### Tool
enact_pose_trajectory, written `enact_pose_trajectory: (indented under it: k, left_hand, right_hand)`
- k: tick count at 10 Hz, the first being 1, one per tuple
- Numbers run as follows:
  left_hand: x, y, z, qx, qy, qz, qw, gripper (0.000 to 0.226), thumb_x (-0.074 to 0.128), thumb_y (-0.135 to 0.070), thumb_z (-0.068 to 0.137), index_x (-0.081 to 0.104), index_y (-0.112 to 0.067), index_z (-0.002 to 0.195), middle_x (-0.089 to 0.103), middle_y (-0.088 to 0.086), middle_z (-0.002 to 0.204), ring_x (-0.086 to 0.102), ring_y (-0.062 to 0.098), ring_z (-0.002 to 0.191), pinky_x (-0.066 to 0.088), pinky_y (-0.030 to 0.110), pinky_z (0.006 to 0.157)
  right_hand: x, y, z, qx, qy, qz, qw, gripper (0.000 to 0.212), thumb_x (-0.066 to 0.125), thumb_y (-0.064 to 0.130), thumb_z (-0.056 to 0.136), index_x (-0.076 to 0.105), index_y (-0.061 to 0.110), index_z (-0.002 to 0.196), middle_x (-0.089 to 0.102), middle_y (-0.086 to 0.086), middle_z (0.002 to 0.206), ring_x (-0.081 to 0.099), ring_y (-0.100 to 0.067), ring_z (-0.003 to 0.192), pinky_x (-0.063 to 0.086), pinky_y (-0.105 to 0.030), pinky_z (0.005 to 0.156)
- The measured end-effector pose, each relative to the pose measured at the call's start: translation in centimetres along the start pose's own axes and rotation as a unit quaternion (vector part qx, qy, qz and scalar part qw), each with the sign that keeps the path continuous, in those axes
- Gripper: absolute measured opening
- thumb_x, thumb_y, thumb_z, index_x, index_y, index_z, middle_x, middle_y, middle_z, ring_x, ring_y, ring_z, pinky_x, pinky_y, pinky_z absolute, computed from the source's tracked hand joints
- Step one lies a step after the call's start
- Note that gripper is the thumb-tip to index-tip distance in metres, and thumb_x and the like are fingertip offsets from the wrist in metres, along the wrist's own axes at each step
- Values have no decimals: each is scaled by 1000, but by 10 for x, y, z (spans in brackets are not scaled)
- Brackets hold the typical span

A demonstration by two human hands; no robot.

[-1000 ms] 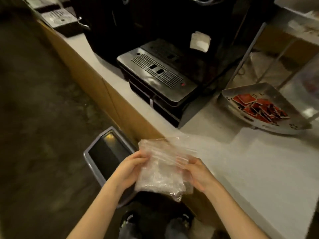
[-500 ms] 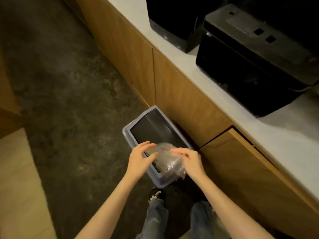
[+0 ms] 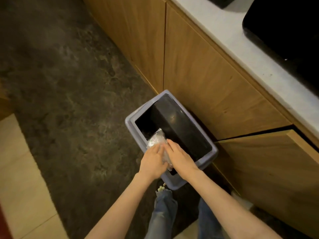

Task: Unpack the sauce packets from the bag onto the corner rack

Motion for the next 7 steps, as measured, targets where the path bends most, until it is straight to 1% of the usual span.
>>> enact_pose_trajectory:
  k: [1, 2, 3, 4, 5, 6, 7]
  left_hand:
    - [18, 9, 22, -11, 64, 33, 997, 64, 37, -43, 89, 27, -10, 143, 31, 11, 150, 23, 25, 140, 13, 37, 115]
    - [37, 17, 37, -20, 132, 102, 986, 60, 27, -43, 94, 20, -12, 145, 18, 12, 155, 12, 25, 144, 3, 41, 116]
    - [46, 24, 48, -25, 155, 174, 972, 54, 22, -39, 95, 31, -13, 142, 27, 10, 152, 14, 25, 143, 1, 43, 116]
    - [49, 23, 51, -18, 161, 209, 964, 49, 24, -35, 96, 37, -15, 139, 32, 10, 150, 16, 27, 142, 1, 46, 117]
    - [42, 18, 48, -15, 148, 179, 973, 48, 25, -34, 95, 39, -14, 137, 37, 9, 147, 19, 26, 141, 2, 46, 116]
    - [26, 9, 46, -16, 139, 113, 984, 46, 26, -33, 96, 44, -13, 134, 43, 8, 143, 26, 24, 139, 9, 45, 115]
    - [9, -3, 47, -22, 148, 58, 987, 40, 31, -32, 95, 55, -13, 122, 55, 10, 128, 47, 27, 123, 32, 43, 106]
  right_hand:
    - [15, -7, 10, -28, -25, -214, 976, 63, 49, 12, 90, 18, 2, 144, 23, -19, 152, 21, -30, 141, 21, -39, 114]
    - [37, -17, 21, -30, 3, -335, 942, 59, 37, 17, 95, 10, -1, 145, 8, -20, 155, 13, -32, 142, 19, -41, 113]
    - [50, -20, 27, -18, 24, -316, 948, 51, 30, 13, 97, 16, -1, 143, 9, -19, 155, 18, -32, 140, 23, -41, 110]
    - [55, -21, 26, 2, 36, -225, 974, 48, 36, 8, 95, 24, 1, 141, 25, -18, 150, 30, -30, 133, 30, -38, 107]
    - [48, -26, 20, 40, 50, -106, 992, 52, 46, 6, 91, 28, 7, 140, 33, -13, 145, 37, -27, 128, 38, -36, 103]
    - [30, -26, 14, 63, 52, -5, 997, 53, 45, 5, 91, 29, 11, 141, 37, -9, 143, 41, -25, 128, 40, -36, 102]
    - [5, -34, 3, 132, 28, 141, 981, 45, 42, 7, 93, 37, 15, 137, 50, -9, 134, 49, -25, 122, 44, -36, 97]
Point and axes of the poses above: each hand's wrist, its own z-axis towards the middle knuckle, its own x-axis out of the palm, y = z × x, the point moved 10 cm from there along z, towards the middle knuckle
